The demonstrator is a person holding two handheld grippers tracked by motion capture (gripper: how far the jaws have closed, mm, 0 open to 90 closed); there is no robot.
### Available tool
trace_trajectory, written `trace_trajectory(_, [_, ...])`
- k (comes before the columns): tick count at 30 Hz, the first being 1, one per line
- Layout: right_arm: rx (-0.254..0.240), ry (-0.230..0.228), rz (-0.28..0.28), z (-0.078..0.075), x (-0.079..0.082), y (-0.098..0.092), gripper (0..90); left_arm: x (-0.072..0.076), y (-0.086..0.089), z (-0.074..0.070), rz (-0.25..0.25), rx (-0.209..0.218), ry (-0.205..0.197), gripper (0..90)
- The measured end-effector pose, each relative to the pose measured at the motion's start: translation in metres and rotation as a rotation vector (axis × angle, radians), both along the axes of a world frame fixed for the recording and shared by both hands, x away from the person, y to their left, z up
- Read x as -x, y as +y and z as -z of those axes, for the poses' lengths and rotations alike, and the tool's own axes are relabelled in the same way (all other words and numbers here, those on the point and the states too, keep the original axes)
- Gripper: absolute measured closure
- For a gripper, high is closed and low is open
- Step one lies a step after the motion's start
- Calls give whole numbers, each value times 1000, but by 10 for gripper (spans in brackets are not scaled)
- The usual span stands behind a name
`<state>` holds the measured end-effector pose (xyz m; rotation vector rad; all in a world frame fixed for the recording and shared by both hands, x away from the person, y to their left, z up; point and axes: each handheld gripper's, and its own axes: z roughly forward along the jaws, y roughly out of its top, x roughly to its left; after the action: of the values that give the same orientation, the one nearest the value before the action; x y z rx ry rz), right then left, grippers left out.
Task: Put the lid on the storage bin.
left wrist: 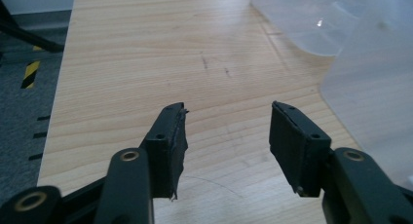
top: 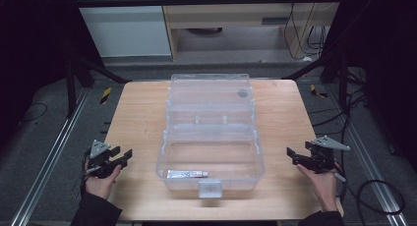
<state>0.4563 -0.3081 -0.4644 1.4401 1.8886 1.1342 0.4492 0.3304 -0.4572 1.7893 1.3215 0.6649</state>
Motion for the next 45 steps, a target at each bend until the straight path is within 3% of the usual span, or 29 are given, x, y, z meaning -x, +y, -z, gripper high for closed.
trace_trajectory(4, [0,-17,-36,-12,2,4,180,6,-2,-10,19,1,-6,506])
trace_trajectory(9, [47,-34,-101,-30,6,12,181,7,0,-20,21,-9,-14,520])
trace_trajectory(14, [55,-50,-175,-45,10,19,209,7,3,-27,18,15,-11,520])
trace_trajectory(17, [86,-43,-221,-53,11,26,220,4,3,-33,25,18,-10,521])
trace_trajectory(24, [126,-34,-338,-76,10,43,256,-6,-4,-58,42,0,-46,502])
trace_trajectory(27, [125,-33,-389,-86,9,50,268,-9,-7,-65,38,29,-69,492])
trace_trajectory(38, [190,-8,-533,-106,7,79,301,-13,-15,-55,70,-14,-41,497])
trace_trajectory(45, [239,39,-636,-113,7,106,339,-14,-19,-51,77,-34,-28,493])
